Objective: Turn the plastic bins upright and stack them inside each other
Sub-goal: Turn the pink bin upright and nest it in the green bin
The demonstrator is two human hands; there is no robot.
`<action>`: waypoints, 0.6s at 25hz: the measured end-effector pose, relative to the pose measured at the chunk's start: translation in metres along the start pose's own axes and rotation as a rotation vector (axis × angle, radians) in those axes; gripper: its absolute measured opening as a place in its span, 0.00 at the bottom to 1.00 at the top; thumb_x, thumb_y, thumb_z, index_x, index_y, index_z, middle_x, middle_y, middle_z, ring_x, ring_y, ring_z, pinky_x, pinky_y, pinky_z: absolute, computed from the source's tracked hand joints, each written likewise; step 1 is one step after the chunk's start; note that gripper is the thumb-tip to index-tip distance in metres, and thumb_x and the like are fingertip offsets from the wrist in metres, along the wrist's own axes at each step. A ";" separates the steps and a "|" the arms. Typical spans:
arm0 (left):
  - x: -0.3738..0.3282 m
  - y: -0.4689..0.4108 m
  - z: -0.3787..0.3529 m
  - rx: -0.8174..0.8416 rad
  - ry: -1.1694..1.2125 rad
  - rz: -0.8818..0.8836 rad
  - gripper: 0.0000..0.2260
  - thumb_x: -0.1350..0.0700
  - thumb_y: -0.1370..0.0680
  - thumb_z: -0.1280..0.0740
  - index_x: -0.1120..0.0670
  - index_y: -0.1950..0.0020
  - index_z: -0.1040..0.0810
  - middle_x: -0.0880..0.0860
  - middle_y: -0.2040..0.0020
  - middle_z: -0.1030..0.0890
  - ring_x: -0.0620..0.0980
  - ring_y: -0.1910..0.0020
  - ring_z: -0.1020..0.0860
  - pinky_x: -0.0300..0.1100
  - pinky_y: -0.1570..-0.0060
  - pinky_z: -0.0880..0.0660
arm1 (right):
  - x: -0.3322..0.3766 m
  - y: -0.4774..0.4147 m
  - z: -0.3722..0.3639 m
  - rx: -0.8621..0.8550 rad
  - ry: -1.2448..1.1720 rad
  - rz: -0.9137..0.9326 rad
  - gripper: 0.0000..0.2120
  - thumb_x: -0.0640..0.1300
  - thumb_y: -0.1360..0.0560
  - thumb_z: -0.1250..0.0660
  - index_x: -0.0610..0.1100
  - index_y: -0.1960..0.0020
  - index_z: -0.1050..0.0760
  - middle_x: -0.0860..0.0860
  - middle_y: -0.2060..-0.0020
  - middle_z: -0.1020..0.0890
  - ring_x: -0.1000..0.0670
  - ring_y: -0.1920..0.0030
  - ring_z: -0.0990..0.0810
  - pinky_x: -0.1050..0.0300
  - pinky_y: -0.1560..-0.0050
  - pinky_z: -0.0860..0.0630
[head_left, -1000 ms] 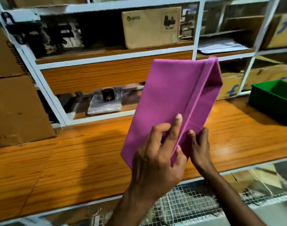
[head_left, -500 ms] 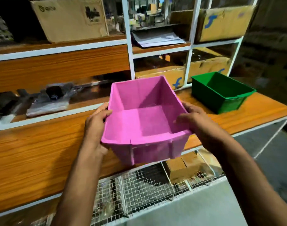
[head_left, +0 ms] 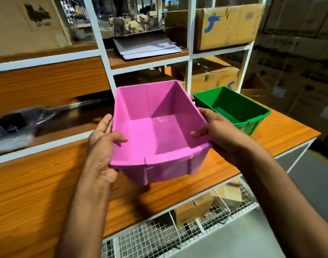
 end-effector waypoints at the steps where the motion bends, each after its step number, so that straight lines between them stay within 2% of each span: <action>1: 0.006 -0.007 -0.006 0.008 0.003 -0.051 0.38 0.79 0.30 0.44 0.57 0.21 0.36 0.51 0.25 0.27 0.47 0.43 0.21 0.28 0.69 0.26 | -0.003 -0.010 0.004 -0.023 0.018 0.058 0.35 0.22 0.30 0.39 0.46 0.28 0.28 0.46 0.44 0.16 0.48 0.49 0.17 0.51 0.52 0.20; 3: 0.017 -0.019 -0.019 -0.017 0.045 -0.130 0.40 0.81 0.30 0.45 0.55 0.20 0.36 0.46 0.25 0.27 0.39 0.46 0.21 0.27 0.66 0.25 | -0.006 -0.025 0.011 -0.043 0.040 0.159 0.37 0.23 0.33 0.39 0.47 0.27 0.31 0.52 0.43 0.18 0.58 0.48 0.17 0.61 0.55 0.20; 4: 0.023 -0.025 -0.024 -0.040 0.059 -0.155 0.39 0.81 0.29 0.44 0.55 0.20 0.37 0.45 0.27 0.27 0.35 0.47 0.20 0.27 0.63 0.24 | -0.006 -0.031 0.012 -0.051 0.056 0.203 0.37 0.25 0.34 0.40 0.47 0.27 0.32 0.54 0.41 0.19 0.64 0.47 0.18 0.67 0.53 0.22; 5: 0.031 -0.035 -0.030 -0.067 0.070 -0.166 0.38 0.80 0.27 0.43 0.55 0.20 0.37 0.46 0.28 0.26 0.33 0.48 0.19 0.27 0.59 0.23 | -0.008 -0.040 0.014 -0.065 0.082 0.253 0.38 0.27 0.34 0.42 0.45 0.26 0.33 0.55 0.38 0.21 0.67 0.42 0.20 0.70 0.47 0.24; 6: 0.039 -0.045 -0.035 -0.080 0.079 -0.173 0.35 0.77 0.25 0.41 0.54 0.20 0.35 0.47 0.30 0.25 0.34 0.46 0.18 0.29 0.55 0.21 | -0.010 -0.048 0.017 -0.078 0.113 0.287 0.38 0.27 0.33 0.43 0.44 0.24 0.34 0.54 0.33 0.23 0.67 0.36 0.23 0.69 0.38 0.27; 8: 0.057 -0.061 -0.049 -0.067 0.048 -0.198 0.27 0.70 0.20 0.38 0.53 0.23 0.30 0.51 0.31 0.21 0.44 0.41 0.19 0.37 0.46 0.21 | -0.016 -0.064 0.026 -0.091 0.183 0.365 0.36 0.27 0.28 0.43 0.43 0.21 0.36 0.54 0.26 0.26 0.63 0.26 0.30 0.63 0.26 0.34; 11: 0.085 -0.072 -0.063 -0.148 0.023 -0.244 0.22 0.66 0.17 0.39 0.54 0.23 0.30 0.55 0.28 0.23 0.50 0.34 0.23 0.43 0.34 0.26 | -0.017 -0.081 0.036 -0.101 0.301 0.496 0.34 0.26 0.22 0.42 0.46 0.19 0.38 0.59 0.24 0.29 0.62 0.24 0.33 0.61 0.23 0.37; 15: 0.104 -0.073 -0.099 -0.303 0.089 -0.309 0.25 0.68 0.17 0.41 0.56 0.20 0.36 0.56 0.24 0.28 0.54 0.26 0.29 0.49 0.27 0.32 | -0.014 -0.107 0.063 -0.009 0.421 0.698 0.33 0.26 0.21 0.40 0.43 0.19 0.38 0.52 0.22 0.31 0.57 0.21 0.34 0.56 0.21 0.37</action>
Point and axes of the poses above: each hand's wrist, its own y-axis away from the middle knuckle, its own z-axis out of the back of the hand, x = y × z, the point moved 2 cm from there along -y, towards the middle knuckle
